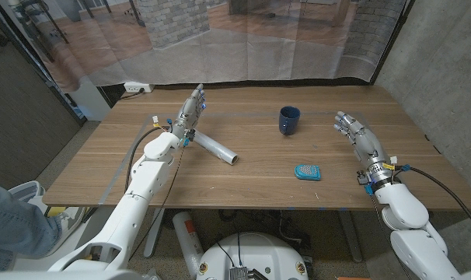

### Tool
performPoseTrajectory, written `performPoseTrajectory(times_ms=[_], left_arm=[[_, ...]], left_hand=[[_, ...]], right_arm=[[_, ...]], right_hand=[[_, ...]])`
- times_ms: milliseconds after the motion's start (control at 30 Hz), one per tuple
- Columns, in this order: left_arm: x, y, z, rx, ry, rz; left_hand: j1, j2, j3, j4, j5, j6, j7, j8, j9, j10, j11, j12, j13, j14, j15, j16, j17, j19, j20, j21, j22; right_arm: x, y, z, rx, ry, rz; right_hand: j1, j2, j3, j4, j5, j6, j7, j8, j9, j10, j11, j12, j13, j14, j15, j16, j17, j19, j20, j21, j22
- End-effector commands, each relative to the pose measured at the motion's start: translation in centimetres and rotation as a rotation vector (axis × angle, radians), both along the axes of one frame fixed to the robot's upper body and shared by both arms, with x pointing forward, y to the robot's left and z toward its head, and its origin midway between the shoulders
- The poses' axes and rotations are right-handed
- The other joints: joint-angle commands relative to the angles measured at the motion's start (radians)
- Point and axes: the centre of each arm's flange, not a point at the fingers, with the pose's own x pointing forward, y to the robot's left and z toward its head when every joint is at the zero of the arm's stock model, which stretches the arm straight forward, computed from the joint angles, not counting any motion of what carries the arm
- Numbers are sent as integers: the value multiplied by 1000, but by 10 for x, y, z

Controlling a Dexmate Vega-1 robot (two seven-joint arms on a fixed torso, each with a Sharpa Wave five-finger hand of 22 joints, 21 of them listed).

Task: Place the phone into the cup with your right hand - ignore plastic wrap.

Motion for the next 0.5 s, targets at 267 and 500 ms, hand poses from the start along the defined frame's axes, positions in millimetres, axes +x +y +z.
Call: performPoseTrajectory(times_ms=[267,500], left_arm=[[-1,-6,3,1,-7,-2],[0,-5,3,4,-6,-3]], left_hand=[[8,5,-5,0,8,4,4,-4,3,4,0,-1,3,5,2,2,6,6,-25,-3,1],[9,6,-6,0,8,6,4,-4,3,5,0,-1,3,5,2,1,6,6,-24,-3,2]], right_arm=[[-6,3,-8,-15,-3,-4],[-12,6,-7,-64,-17,-35]], right_hand=[[6,2,3,-11,5,9,-7,1,4,13,-2,3,2,13,1,5,2,12,-21,-4,2],[8,2,3,-14,5,12,-8,1,4,18,-1,4,2,17,-3,5,2,17,-21,-6,2]])
